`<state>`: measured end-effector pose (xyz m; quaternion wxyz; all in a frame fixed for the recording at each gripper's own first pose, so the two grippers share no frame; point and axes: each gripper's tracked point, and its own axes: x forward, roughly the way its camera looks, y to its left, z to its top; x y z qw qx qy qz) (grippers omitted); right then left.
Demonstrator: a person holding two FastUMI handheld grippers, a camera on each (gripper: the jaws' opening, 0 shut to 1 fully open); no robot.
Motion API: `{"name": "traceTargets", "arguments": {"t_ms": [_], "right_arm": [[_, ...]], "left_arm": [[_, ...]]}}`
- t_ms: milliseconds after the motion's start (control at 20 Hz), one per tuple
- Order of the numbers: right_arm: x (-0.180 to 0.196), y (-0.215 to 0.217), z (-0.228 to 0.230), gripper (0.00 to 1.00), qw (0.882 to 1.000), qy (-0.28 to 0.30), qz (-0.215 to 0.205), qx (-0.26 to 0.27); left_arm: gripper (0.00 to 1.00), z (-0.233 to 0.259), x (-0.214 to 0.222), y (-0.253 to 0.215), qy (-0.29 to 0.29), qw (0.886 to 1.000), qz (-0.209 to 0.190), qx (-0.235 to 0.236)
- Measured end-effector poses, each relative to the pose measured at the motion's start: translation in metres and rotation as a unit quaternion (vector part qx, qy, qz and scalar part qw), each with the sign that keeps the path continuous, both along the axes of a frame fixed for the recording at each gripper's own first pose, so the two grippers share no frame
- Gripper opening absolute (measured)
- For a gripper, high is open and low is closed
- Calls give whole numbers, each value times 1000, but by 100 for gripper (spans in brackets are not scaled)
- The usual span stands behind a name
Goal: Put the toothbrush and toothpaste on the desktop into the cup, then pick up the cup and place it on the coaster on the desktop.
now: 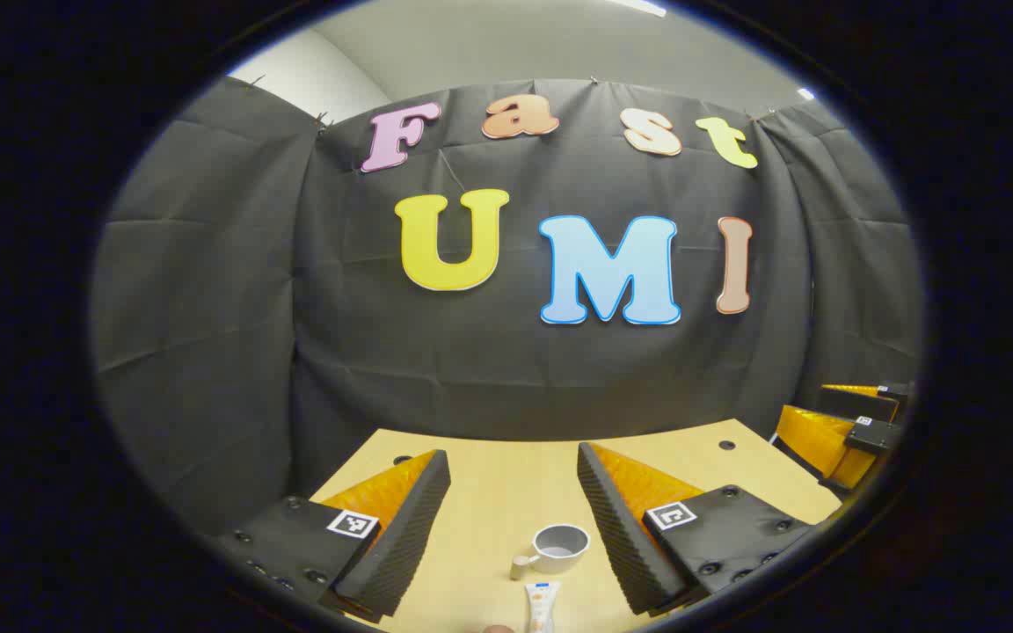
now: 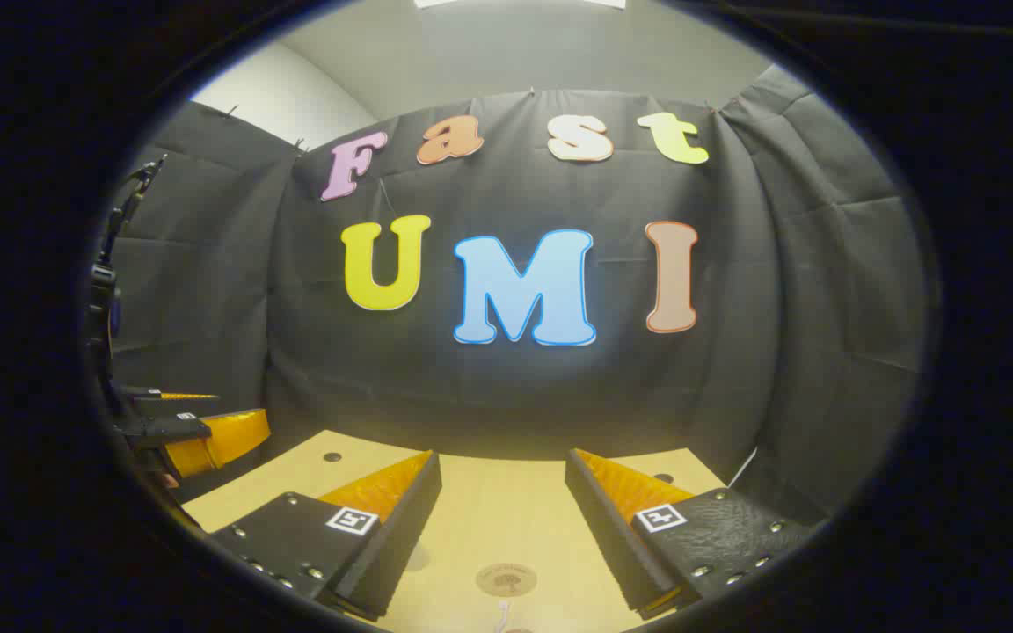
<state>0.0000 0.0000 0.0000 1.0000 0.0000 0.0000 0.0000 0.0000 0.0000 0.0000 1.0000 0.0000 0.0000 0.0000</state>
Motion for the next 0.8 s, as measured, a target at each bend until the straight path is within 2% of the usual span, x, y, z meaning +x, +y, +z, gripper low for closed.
{"name": "traceTargets", "arguments": {"t_ms": [250,300,350,600,750,800], "right_arm": [[7,-1,-6,91,1000,14,2,4],[8,-2,-7,91,1000,14,1,5],[10,-3,-6,91,1000,16,1,5],[17,-5,-11,91,1000,22,2,10],[22,-8,-28,91,998,54,-4,14],[24,-6,-40,91,997,74,-4,16]], "left_arm": [[99,-2,9,-8,8,1000,-6,3],[95,-2,11,-9,10,1000,-7,2],[99,-4,12,-9,13,1000,-8,1],[99,-7,18,-9,18,1000,-6,-1],[99,-20,24,-9,36,999,-2,-2],[95,-30,25,-8,51,999,-1,-5]]}}
